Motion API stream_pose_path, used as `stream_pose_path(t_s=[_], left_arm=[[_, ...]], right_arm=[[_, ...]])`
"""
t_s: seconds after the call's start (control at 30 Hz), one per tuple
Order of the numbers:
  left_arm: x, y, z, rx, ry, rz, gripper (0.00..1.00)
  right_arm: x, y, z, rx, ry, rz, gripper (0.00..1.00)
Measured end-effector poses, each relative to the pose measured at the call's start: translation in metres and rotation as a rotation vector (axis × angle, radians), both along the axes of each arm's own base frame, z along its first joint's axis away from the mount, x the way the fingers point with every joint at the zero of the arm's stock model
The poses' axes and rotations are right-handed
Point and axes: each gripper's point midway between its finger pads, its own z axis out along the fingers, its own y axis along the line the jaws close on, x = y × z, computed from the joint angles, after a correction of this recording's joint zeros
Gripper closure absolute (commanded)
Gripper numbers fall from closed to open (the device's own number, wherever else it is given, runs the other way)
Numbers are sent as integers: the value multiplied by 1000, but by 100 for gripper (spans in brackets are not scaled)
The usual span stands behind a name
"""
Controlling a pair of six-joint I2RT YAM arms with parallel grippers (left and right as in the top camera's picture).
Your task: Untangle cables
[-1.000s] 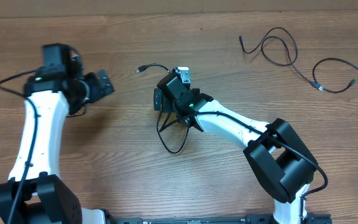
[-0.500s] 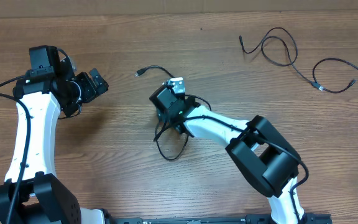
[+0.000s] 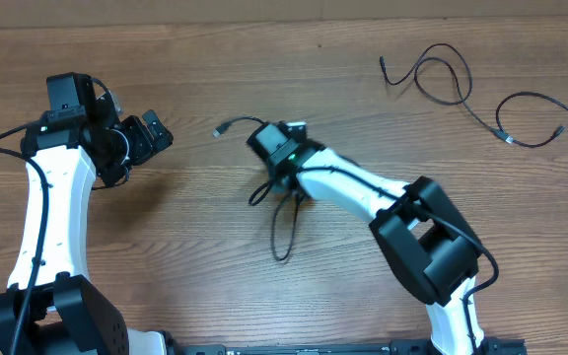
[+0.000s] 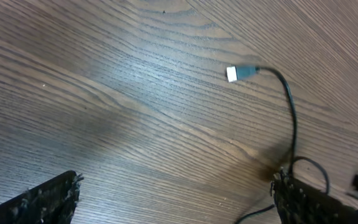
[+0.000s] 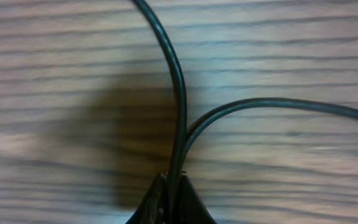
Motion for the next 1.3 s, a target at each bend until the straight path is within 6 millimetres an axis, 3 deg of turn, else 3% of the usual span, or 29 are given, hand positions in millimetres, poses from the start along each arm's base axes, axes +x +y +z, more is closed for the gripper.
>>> stream_pose_path(t_s=[0.1, 0.17, 0.3, 0.4, 0.47, 0.57, 0.7, 0.9, 1.07, 1.2, 1.3], left_arm=[[0, 0, 0, 0, 2, 0, 0], [0, 0, 0, 0, 2, 0, 0], [-1, 0, 0, 0, 2, 0, 0], [-1, 0, 0, 0, 3, 0, 0], [-1, 0, 0, -1, 3, 0, 0], [-1, 0, 0, -1, 3, 0, 0], [-1, 0, 0, -1, 3, 0, 0], [-1, 0, 0, -1, 3, 0, 0], [-1, 0, 0, -1, 4, 0, 0], [-1, 0, 0, -1, 5, 0, 0], [-1, 0, 0, -2, 5, 0, 0]], right_arm=[[4, -23, 10, -8, 42, -47, 96], [5, -39, 28, -2, 50, -80, 96], [8, -86, 98, 49, -1, -178, 96], [3, -135, 157, 92, -60, -285, 96], [-5, -178, 191, 113, -106, -383, 96], [-23, -243, 224, 123, -160, -542, 96], [-47, -327, 253, 111, -255, -783, 96], [-89, -449, 270, -26, -359, -1141, 96], [-129, -526, 261, -108, -364, -1387, 96], [-149, -560, 248, -137, -338, -1491, 96], [-147, -571, 241, -140, -335, -1506, 96]])
